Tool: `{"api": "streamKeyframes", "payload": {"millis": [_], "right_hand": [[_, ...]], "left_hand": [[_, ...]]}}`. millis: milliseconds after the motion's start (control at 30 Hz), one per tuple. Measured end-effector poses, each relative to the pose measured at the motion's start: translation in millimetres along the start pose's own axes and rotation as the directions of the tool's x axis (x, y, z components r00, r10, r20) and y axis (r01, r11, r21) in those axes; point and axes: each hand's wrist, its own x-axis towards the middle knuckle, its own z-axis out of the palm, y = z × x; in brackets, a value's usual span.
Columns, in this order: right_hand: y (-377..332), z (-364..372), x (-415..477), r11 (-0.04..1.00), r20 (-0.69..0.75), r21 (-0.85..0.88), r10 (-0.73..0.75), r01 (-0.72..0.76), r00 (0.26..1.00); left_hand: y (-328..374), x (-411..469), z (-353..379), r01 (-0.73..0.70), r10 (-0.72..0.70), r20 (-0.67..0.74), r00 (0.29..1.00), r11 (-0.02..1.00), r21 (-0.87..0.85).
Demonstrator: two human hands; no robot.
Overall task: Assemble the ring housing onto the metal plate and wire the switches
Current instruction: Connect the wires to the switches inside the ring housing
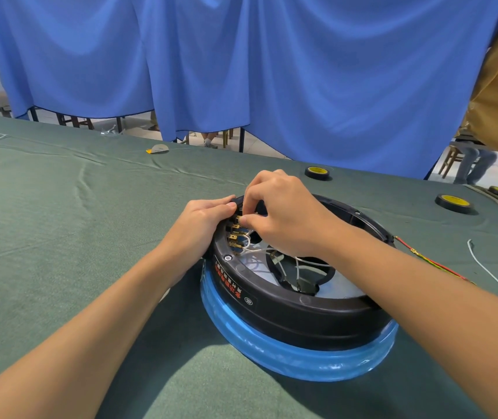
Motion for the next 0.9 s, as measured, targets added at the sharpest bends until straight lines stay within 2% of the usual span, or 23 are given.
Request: {"api": "streamKeyframes", "payload": {"millis": [200, 400, 533, 633, 700, 800, 833, 900], "right_hand": [[3.2, -8.1, -3.3, 1.000, 0.007, 0.016, 0.020, -0.021, 1.000], [28.7, -47.6, -35.3, 0.995, -0.215, 0.071, 0.083, -0.069, 0.973], [67.3, -63.0, -81.0, 0.973, -0.381, 0.098, 0.232, -0.211, 0.895], [101.2, -60.4, -107.9, 0.923, -0.364, 0.098, 0.382, -0.372, 0.850], [120.4, -52.6, -119.8, 0.887, -0.311, 0.060, 0.453, -0.458, 0.836], [141.0, -38.0, -127.1, 0.862, -0.235, 0.021, 0.497, -0.507, 0.835], [145.9, -34.1, -127.2, 0.861, -0.223, 0.014, 0.498, -0.509, 0.838], [153.1, -27.9, -124.8, 0.866, -0.223, 0.015, 0.490, -0.499, 0.843]], "left_hand": [[3.5, -2.9, -0.3, -0.008, 0.008, -0.005, 1.000, 1.000, -0.016], [10.2, -4.2, -4.9, 0.077, -0.076, -0.031, 0.997, 0.996, 0.047], [18.1, -4.8, -3.8, 0.080, -0.076, -0.039, 0.996, 0.991, 0.104], [24.6, -4.5, 2.7, 0.069, -0.048, -0.093, 0.995, 0.968, 0.239], [30.2, -2.8, 8.5, 0.036, 0.027, -0.125, 0.992, 0.878, 0.478], [45.1, -5.8, 26.0, -0.033, 0.122, -0.046, 0.991, 0.581, 0.813], [50.0, -7.9, 34.5, -0.056, 0.141, -0.017, 0.990, 0.493, 0.868], [59.3, -12.9, 55.2, -0.128, 0.182, 0.058, 0.982, 0.399, 0.908]]}}
